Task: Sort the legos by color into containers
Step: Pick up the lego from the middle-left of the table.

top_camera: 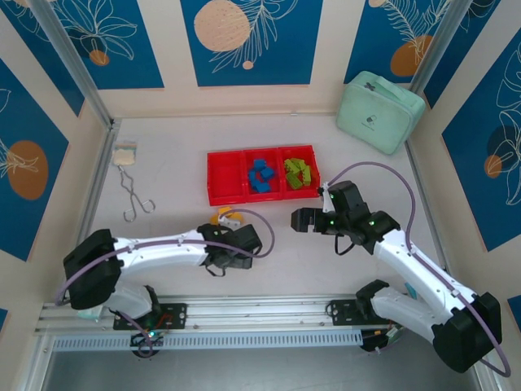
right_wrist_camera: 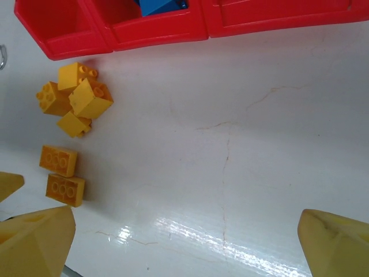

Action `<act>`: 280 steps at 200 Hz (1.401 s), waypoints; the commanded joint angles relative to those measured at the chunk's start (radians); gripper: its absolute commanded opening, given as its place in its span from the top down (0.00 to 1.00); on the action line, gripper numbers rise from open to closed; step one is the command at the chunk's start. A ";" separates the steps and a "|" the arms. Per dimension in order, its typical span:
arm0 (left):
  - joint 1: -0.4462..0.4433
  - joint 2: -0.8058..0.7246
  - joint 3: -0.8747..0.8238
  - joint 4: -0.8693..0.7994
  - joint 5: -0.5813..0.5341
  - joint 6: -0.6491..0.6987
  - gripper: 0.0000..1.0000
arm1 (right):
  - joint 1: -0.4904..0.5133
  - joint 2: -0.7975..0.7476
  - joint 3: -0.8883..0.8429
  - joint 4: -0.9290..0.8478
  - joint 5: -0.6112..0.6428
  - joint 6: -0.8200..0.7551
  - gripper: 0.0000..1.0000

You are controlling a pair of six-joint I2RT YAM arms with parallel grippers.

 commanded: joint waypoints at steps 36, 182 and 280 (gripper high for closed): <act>-0.008 0.147 0.067 -0.075 -0.023 -0.160 0.01 | -0.009 -0.032 -0.025 -0.031 -0.037 -0.013 0.01; 0.064 0.048 -0.165 0.309 0.136 -0.078 0.21 | -0.015 -0.129 -0.107 -0.077 -0.111 0.011 0.01; 0.068 -0.050 -0.236 0.378 0.161 0.048 0.37 | -0.016 -0.178 -0.172 -0.041 -0.177 0.077 0.01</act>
